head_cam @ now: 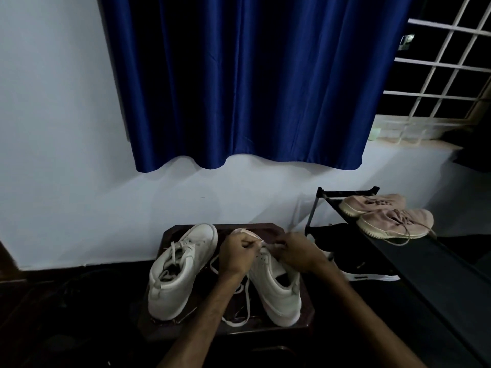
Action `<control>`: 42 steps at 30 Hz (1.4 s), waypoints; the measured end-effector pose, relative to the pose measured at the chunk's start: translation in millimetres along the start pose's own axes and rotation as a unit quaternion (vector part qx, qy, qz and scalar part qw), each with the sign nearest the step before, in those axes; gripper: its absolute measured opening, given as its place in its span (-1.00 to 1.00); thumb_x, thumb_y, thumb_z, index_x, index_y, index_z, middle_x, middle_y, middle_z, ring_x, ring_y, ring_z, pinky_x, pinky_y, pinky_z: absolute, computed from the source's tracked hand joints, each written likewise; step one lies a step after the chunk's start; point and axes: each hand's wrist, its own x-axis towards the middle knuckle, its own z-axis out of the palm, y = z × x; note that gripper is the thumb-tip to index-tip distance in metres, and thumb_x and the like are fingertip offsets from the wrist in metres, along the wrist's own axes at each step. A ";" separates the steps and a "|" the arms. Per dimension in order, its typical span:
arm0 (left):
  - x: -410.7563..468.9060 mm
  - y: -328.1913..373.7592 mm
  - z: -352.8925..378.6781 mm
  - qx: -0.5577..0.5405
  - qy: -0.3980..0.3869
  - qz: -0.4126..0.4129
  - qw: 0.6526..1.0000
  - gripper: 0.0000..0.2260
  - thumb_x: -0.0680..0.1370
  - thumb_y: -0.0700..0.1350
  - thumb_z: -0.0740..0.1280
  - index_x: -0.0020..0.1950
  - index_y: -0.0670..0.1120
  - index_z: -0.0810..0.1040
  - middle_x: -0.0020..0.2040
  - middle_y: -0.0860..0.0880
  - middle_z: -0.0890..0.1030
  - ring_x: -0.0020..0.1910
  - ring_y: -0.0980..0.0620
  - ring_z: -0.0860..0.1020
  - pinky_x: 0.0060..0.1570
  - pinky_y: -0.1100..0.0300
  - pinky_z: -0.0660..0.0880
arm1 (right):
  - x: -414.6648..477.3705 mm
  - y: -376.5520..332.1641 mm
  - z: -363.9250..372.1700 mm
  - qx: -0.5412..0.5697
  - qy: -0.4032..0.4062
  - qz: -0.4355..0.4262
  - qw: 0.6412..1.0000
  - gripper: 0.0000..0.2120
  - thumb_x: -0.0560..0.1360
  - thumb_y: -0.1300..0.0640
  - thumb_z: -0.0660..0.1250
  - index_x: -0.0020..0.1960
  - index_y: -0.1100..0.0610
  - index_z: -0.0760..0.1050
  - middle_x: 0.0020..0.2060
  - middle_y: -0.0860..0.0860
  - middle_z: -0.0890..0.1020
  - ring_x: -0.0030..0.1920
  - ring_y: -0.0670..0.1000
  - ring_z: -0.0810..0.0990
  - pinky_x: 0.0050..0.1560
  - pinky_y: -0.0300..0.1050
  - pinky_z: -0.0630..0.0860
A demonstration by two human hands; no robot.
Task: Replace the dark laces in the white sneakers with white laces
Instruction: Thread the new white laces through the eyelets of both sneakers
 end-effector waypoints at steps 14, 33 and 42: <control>1.8 5.1 25.1 0.161 -0.001 -0.038 0.986 -0.79 0.46 -0.02 0.39 -0.27 -0.13 0.64 -0.21 -0.11 0.66 -0.11 -0.11 0.63 -0.22 0.17 0.47 | -10.0 18.4 19.3 0.186 0.126 0.069 0.972 -0.59 0.46 0.14 0.45 -0.49 -0.01 0.37 -0.56 -0.13 0.36 -0.53 -0.22 0.34 -0.40 -0.23 0.28; 6.3 7.7 25.4 0.212 -0.052 -0.019 0.976 -0.87 0.42 -0.12 0.37 -0.18 0.04 0.72 -0.02 0.03 0.70 0.09 0.01 0.62 -0.02 0.16 0.55 | -30.5 -33.8 27.3 0.065 0.178 0.202 0.961 -0.73 0.52 0.02 0.28 -0.08 0.21 0.61 -0.11 0.18 0.67 -0.02 0.22 0.63 -0.14 -0.07 0.46; 17.8 5.7 12.8 0.140 -0.129 0.002 0.982 -0.93 0.44 -0.20 0.48 -0.22 -0.19 0.72 -0.29 -0.07 0.68 -0.26 0.10 0.57 -0.21 0.23 0.49 | -44.8 -64.3 35.1 0.183 0.123 0.221 0.950 -0.71 0.55 0.01 0.17 0.08 0.15 0.57 0.05 0.15 0.62 0.10 0.18 0.57 0.07 -0.07 0.44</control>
